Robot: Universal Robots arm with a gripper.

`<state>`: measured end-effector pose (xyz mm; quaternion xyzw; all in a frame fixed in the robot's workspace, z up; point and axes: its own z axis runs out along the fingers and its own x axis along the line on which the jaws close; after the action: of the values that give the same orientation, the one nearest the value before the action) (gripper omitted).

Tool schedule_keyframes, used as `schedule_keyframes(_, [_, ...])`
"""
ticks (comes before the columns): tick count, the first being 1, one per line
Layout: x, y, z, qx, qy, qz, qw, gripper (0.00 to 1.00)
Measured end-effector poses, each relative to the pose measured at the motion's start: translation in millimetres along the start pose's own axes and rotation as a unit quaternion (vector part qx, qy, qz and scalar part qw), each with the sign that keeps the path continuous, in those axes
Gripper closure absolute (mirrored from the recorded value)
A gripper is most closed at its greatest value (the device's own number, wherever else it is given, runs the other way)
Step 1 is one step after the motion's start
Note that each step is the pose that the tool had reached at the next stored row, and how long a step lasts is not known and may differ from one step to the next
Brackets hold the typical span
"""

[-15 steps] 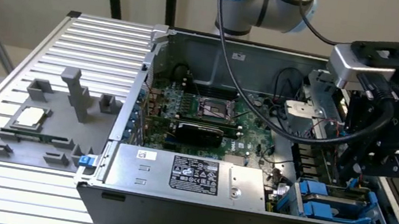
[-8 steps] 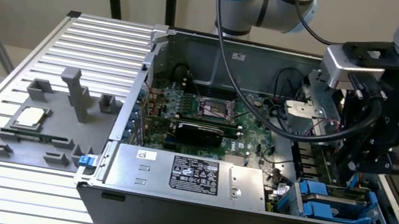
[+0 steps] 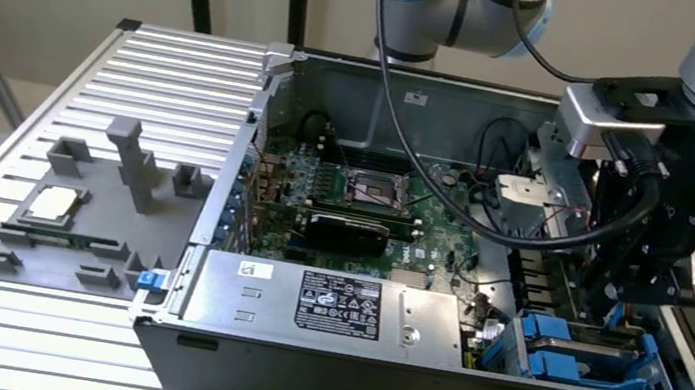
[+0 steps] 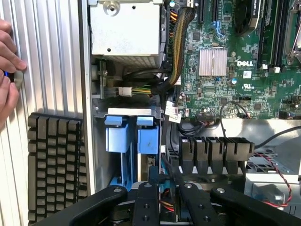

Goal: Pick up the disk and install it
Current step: 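Insert the second disk wire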

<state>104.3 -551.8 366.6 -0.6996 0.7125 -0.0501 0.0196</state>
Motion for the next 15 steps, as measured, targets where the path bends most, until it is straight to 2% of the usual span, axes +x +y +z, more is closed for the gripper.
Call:
schedule_keyframes(6, [0.8, 0.1, 1.5, 0.0, 0.0021, 0.0, 1.0, 0.75])
schedule_keyframes(12, [0.7, 0.4, 4.6, 0.0001, 0.0029, 0.0, 1.0, 0.75])
schedule_keyframes(14, [0.7, 0.5, 5.1, 0.0001, 0.0033, 0.0, 1.0, 0.84])
schedule_keyframes(15, [0.7, 0.5, 5.2, 0.0001, 0.0035, 0.0, 1.0, 0.84])
